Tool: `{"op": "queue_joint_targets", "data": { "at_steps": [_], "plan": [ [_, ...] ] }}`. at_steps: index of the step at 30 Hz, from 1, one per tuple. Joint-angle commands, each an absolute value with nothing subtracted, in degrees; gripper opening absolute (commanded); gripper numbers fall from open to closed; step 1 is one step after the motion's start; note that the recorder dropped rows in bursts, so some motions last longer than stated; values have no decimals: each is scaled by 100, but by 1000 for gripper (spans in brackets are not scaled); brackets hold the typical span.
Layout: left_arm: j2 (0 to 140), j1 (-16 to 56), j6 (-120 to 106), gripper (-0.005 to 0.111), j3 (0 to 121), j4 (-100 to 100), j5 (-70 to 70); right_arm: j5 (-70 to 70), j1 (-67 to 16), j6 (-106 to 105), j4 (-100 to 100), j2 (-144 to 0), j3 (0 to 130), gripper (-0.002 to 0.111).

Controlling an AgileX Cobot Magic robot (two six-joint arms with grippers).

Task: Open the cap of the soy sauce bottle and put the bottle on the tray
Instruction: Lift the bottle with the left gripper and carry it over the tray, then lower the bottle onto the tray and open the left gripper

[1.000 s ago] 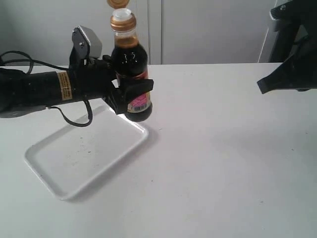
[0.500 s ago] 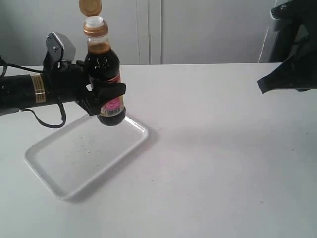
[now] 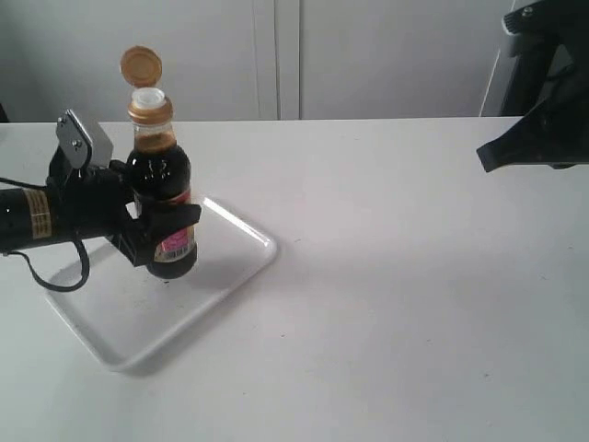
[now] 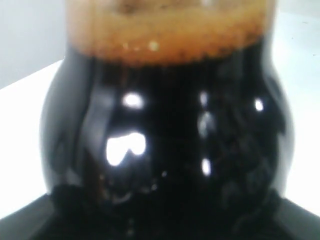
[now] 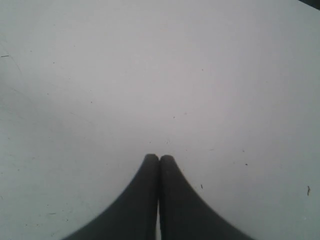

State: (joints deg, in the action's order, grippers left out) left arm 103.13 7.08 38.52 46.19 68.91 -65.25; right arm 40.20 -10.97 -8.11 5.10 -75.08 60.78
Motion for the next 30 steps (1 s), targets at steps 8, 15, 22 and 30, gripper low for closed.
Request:
{"op": "queue_joint_targets", "data": {
  "at_steps": [8,15,22,30],
  "plan": [
    [10126,703,3553,0,4470,6476,-6996,3954,-1080,-791,494,-7496,6054,0],
    [10147,703,3447,0,4470,6261,-6996,3954,-1080,-791,494,-7496,6054,0],
    [10357,703,3338,0,4470,5909,-6996,3942,-1080,-791,490,-7496,6054,0],
    [10532,703,3126,0,4470,5811,-6996,3952,-1080,-791,491,-7496,6054,0]
  ]
}}
